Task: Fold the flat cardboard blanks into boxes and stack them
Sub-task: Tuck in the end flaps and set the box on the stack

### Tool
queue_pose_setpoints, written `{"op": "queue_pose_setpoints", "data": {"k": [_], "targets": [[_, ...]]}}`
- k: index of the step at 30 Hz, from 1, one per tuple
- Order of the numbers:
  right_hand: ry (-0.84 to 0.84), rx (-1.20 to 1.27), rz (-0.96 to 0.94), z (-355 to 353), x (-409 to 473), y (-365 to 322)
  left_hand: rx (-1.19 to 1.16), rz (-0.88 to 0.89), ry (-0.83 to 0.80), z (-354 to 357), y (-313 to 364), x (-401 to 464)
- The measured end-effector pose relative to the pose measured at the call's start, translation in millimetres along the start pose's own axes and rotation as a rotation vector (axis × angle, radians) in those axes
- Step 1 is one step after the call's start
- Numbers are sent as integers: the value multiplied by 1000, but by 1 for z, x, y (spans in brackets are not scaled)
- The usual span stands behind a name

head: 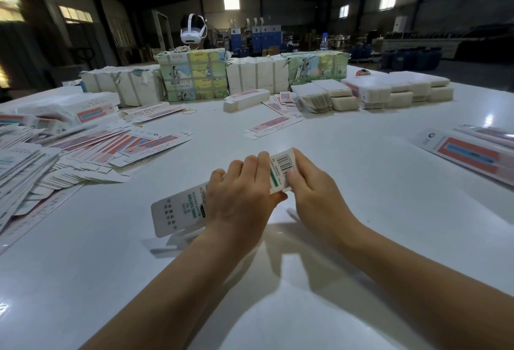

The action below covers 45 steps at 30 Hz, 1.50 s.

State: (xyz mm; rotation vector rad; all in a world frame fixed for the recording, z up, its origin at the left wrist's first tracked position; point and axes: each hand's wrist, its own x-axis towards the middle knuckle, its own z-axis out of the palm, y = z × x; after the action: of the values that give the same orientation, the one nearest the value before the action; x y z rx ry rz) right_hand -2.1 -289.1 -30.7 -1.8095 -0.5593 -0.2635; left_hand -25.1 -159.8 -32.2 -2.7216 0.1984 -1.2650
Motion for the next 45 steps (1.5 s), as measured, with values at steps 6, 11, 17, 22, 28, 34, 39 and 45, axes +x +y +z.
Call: {"op": "queue_pose_setpoints", "data": {"k": [6, 11, 17, 22, 28, 34, 39, 45], "targets": [[-66, 5, 59, 5, -1, 4, 171, 55, 11, 1, 0, -2], [-60, -92, 97, 2, 0, 7, 226, 73, -14, -1, 6, -5], [-30, 209, 192, 2, 5, 2, 103, -18, -96, -7, 5, 1], [118, 60, 79, 5, -1, 4, 67, -69, -143, -8, 0, 2], [125, -102, -25, 4, -3, 7, 136, 17, -220, -8, -2, 0], [19, -99, -6, 5, -3, 9, 92, 68, -259, -3, -14, -1], [-221, -67, -36, -6, 7, 10, -54, 154, -270, -10, -24, 4], [-337, -453, -239, -14, 15, 21, -184, 297, -268, -6, -34, 1]]}}
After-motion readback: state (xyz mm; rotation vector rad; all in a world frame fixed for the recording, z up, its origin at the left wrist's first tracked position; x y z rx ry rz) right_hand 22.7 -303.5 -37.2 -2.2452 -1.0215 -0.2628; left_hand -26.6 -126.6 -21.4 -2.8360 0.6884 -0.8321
